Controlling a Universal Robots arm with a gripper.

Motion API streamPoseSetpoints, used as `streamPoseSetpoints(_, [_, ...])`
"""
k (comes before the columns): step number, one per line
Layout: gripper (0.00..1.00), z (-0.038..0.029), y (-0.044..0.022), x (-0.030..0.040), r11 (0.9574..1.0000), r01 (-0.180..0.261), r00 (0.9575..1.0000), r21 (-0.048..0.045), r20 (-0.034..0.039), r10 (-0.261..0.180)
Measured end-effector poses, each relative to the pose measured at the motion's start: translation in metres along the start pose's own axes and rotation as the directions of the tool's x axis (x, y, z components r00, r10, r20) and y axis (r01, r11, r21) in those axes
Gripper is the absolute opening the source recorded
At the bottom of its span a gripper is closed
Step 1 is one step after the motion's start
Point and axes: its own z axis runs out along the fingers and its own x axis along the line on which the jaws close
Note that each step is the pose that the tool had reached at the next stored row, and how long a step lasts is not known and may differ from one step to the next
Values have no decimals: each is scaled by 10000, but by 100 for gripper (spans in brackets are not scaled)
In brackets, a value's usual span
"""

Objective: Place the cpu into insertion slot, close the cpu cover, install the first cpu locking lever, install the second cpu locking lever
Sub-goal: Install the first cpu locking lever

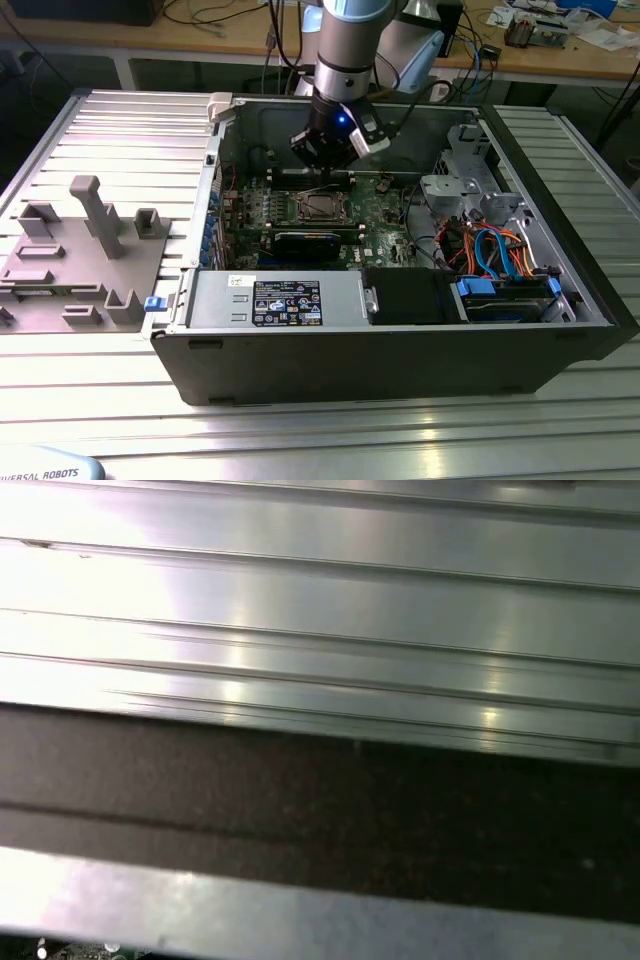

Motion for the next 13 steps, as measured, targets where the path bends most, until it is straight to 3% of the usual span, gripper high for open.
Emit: streamPoseSetpoints(13, [11,57,-23,-57,10000,-4,10000,-3,-60,4])
